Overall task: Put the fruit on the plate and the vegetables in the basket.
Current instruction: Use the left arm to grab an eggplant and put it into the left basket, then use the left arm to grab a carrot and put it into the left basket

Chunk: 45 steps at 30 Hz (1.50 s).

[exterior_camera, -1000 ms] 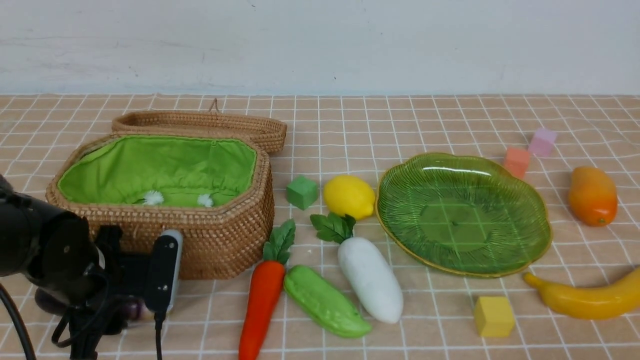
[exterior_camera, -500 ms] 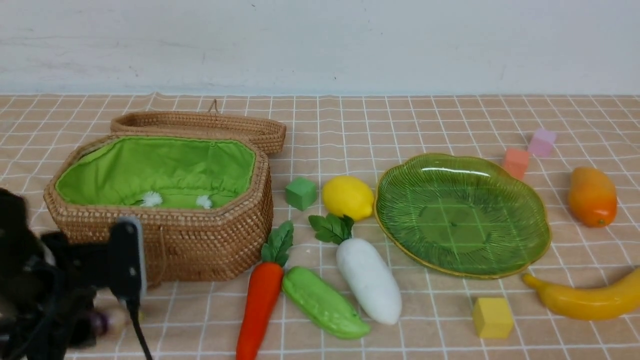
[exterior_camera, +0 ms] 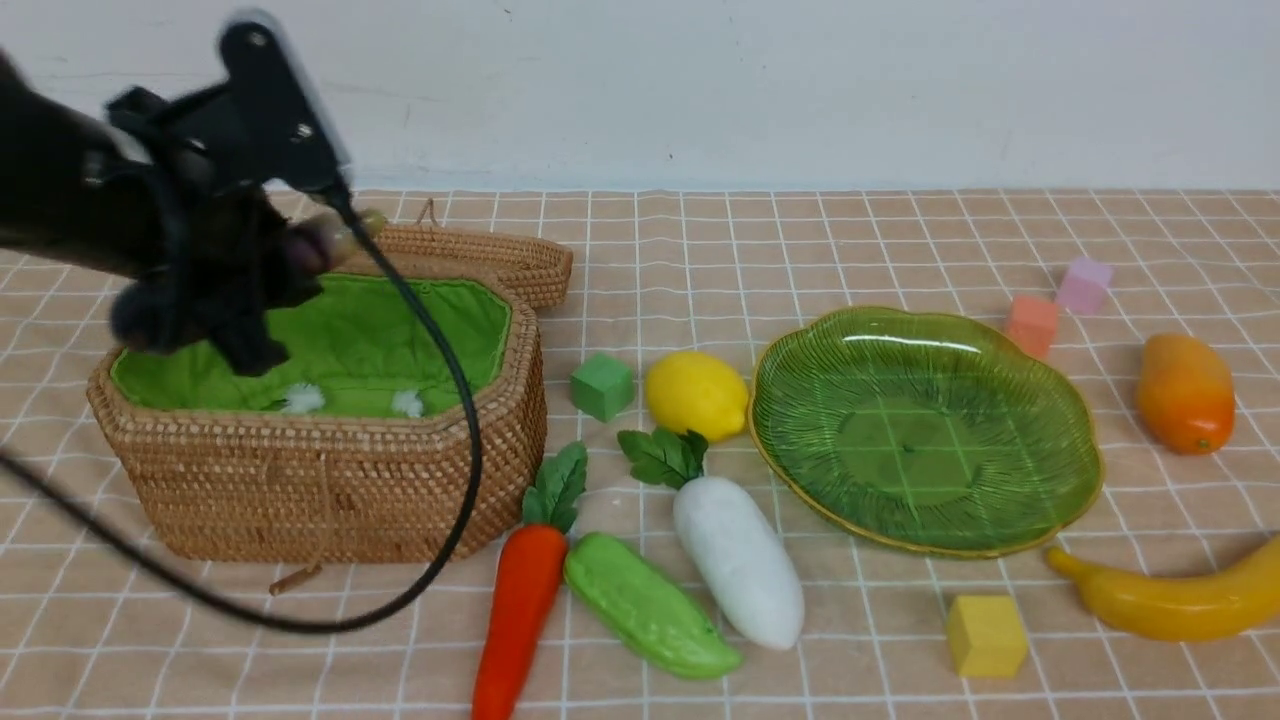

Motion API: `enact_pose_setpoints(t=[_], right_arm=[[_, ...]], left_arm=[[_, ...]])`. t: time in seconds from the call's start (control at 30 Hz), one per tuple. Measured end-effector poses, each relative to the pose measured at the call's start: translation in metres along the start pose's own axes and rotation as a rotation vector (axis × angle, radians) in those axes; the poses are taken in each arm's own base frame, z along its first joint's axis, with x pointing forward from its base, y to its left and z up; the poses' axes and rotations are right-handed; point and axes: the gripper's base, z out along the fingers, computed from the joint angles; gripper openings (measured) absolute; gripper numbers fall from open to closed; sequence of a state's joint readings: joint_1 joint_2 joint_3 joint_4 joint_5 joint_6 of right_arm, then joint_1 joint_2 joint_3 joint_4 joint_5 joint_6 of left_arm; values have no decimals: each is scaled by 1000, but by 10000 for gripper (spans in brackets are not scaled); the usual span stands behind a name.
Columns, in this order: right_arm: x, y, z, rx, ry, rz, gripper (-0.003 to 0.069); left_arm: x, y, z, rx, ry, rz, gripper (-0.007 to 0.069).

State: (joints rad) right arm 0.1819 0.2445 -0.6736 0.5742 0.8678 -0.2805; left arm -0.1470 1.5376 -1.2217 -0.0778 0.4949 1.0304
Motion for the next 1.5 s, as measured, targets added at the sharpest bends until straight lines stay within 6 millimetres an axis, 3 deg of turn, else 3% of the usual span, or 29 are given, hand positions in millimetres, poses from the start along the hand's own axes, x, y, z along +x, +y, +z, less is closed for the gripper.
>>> enact_pose_setpoints(t=[0.03, 0.1, 0.13, 0.23, 0.3, 0.4, 0.43, 0.47, 0.57, 0.6, 0.63, 0.67, 0.73, 0.8, 0.9, 0.93, 0.97, 1.0, 1.03, 1.1, 1.23, 1.3, 1.4, 1.5], right_arm=[[0, 0, 0, -1, 3, 0, 99], [3, 2, 0, -17, 34, 5, 99], [4, 2, 0, -19, 39, 6, 99], [4, 2, 0, -25, 44, 9, 99], [4, 2, 0, -27, 44, 11, 99], [3, 2, 0, -24, 34, 11, 99], [3, 2, 0, -24, 33, 11, 99], [2, 2, 0, -22, 26, 11, 99], [2, 2, 0, -19, 17, 11, 101], [1, 2, 0, -19, 16, 11, 101], [1, 2, 0, -18, 13, 12, 103], [1, 2, 0, -17, 10, 12, 104], [1, 1, 0, -15, 8, 10, 106], [1, 1, 0, -13, 7, 9, 109], [0, 1, 0, -12, 5, 9, 111], [0, 1, 0, -12, 5, 9, 112], [0, 1, 0, -12, 5, 9, 112], [1, 1, 0, -12, 6, 8, 112], [1, 1, 0, -12, 6, 8, 112], [1, 1, 0, -10, 12, 5, 113], [1, 1, 0, -9, 13, 4, 117], [1, 1, 0, -9, 14, 4, 119], [2, 1, 0, -10, 18, 4, 120], [2, 1, 0, -10, 18, 4, 120]], left_arm=[[1, 0, 2, 3, 3, 2, 399], [5, -5, 18, 43, 38, 4, 578], [6, -7, 18, 55, 46, -3, 613], [6, -9, 12, 91, 58, -58, 656], [3, -11, 0, 124, 49, -197, 648], [-11, -20, -29, 204, 18, -558, 515], [-12, -21, -32, 214, 19, -576, 488], [-22, -30, -43, 256, 29, -668, 373], [-45, -64, -59, 361, 103, -728, 98], [-48, -69, -60, 375, 112, -729, 83], [-55, -96, -61, 426, 208, -698, -1], [-59, -111, -60, 446, 258, -683, -13], [-65, -133, -53, 457, 317, -666, 0], [-69, -151, -41, 447, 377, -668, 59], [-71, -165, -16, 398, 434, -691, 216], [-70, -169, -3, 368, 456, -705, 302], [-70, -169, -1, 361, 462, -715, 314], [-68, -174, 14, 326, 485, -734, 400], [-68, -174, 15, 322, 488, -736, 419], [-64, -183, 37, 283, 517, -753, 492], [-58, -196, 60, 272, 568, -769, 483], [-55, -201, 66, 272, 590, -767, 442], [-53, -207, 73, 277, 612, -770, 262], [-53, -207, 74, 278, 608, -774, 256]])
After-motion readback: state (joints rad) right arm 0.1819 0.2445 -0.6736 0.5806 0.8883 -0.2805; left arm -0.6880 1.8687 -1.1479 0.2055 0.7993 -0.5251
